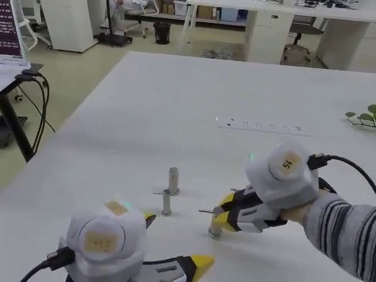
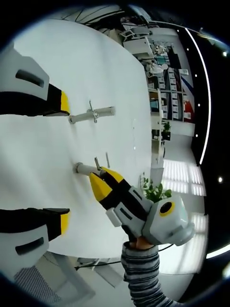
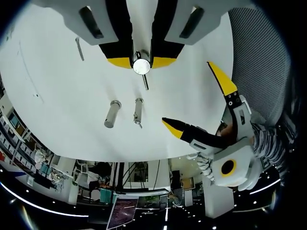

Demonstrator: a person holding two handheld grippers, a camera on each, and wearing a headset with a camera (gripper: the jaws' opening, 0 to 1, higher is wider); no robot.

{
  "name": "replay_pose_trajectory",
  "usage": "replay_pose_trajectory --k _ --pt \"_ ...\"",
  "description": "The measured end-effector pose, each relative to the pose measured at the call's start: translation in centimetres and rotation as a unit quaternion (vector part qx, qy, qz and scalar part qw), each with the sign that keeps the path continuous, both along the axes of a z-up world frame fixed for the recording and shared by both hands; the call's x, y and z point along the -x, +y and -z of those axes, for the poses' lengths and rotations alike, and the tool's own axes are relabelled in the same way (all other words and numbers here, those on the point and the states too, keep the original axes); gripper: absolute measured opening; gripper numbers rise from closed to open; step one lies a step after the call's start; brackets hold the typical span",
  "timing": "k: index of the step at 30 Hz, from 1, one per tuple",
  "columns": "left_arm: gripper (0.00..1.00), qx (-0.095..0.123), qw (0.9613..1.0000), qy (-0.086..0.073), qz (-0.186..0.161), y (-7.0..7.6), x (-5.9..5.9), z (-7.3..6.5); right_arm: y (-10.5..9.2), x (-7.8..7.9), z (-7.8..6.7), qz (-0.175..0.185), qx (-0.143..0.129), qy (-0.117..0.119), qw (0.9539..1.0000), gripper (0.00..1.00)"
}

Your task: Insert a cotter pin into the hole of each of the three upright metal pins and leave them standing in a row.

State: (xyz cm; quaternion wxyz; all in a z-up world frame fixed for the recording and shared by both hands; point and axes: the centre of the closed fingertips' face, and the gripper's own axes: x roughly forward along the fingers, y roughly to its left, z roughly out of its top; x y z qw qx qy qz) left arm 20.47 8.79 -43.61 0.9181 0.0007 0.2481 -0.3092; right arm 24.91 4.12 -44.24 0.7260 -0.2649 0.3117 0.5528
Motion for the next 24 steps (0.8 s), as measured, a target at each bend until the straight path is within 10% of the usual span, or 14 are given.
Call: replay_pose_trajectory --k 24 --pt "0.94 -0.005 0.9997 -0.015 -0.021 1.9 -0.6 0.0 2.2 -3.1 -0.1 0.017 -0.008 0.018 0.9997 0.08"
